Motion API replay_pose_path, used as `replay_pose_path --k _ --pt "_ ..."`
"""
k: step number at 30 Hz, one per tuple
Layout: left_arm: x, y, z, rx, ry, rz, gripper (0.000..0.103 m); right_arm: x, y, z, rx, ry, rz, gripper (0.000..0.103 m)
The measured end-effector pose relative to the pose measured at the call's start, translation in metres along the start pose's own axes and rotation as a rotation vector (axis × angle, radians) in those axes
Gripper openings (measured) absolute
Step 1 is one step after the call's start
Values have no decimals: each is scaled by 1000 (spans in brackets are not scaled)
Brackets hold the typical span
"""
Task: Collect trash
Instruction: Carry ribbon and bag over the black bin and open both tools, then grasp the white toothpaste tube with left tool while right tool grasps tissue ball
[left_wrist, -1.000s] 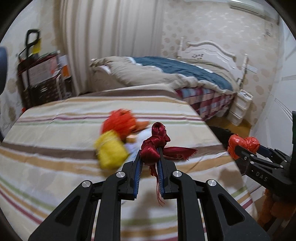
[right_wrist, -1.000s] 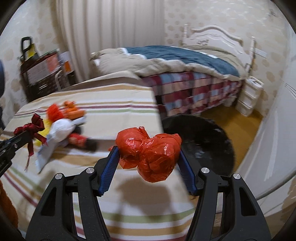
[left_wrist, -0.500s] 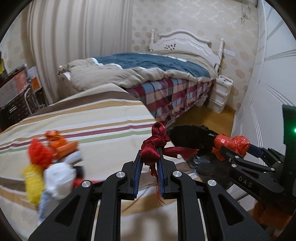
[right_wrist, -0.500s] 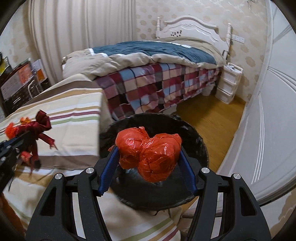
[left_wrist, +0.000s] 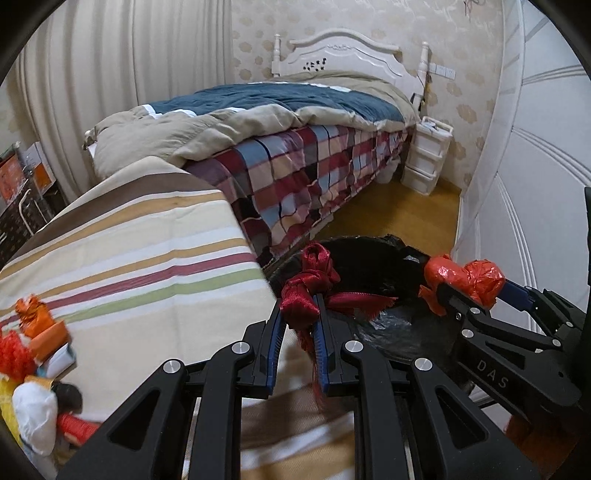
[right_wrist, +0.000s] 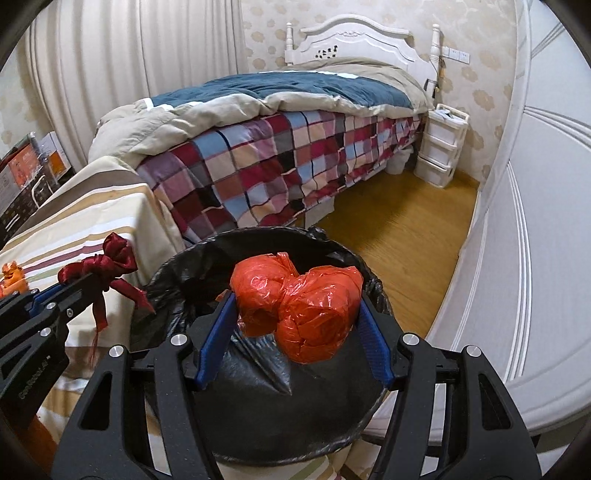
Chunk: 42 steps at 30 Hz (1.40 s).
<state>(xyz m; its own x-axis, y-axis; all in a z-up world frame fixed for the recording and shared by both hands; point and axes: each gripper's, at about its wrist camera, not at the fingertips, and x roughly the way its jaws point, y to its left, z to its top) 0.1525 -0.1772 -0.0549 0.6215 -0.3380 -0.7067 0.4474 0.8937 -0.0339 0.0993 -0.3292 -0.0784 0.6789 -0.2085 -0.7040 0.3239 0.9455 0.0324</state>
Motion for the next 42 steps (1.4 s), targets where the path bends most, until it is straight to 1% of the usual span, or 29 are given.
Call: replay_pose_path --k 5,7,8,10,11,12,13,15,17,24,31,36,42 --pt "12 -10 2 33 21 9 18 10 -8 0 16 14 -5 62" --pt "17 -10 3 32 36 7 18 13 -9 0 20 18 -6 63" --pt "16 -9 3 26 36 7 20 14 -10 0 23 18 -7 64" --pt "17 -8 4 19 37 7 24 16 -10 -1 25 21 -9 66" --pt "17 -8 4 15 38 10 31 16 -11 -1 26 21 -11 69" --pt "18 -7 5 12 37 13 39 17 -11 -1 26 19 -13 69" --pt "18 -7 5 8 34 13 43 16 -11 -1 25 16 -16 70" --pt "15 -7 5 4 23 18 53 16 -11 -1 25 13 -21 71" --pt "14 -7 5 3 17 24 57 14 -12 0 27 5 -33 73" --pt "3 -1 6 -22 -3 35 68 3 -14 0 34 -5 -50 75" --pt "-28 10 -1 -30 -35 54 69 -21 -4 -5 23 -27 -30 78" --pt "-50 27 -16 -45 -31 77 70 -42 11 -15 8 -38 7 78" --pt "-82 57 -43 -72 -45 133 70 -65 40 -31 -28 -36 64 78"
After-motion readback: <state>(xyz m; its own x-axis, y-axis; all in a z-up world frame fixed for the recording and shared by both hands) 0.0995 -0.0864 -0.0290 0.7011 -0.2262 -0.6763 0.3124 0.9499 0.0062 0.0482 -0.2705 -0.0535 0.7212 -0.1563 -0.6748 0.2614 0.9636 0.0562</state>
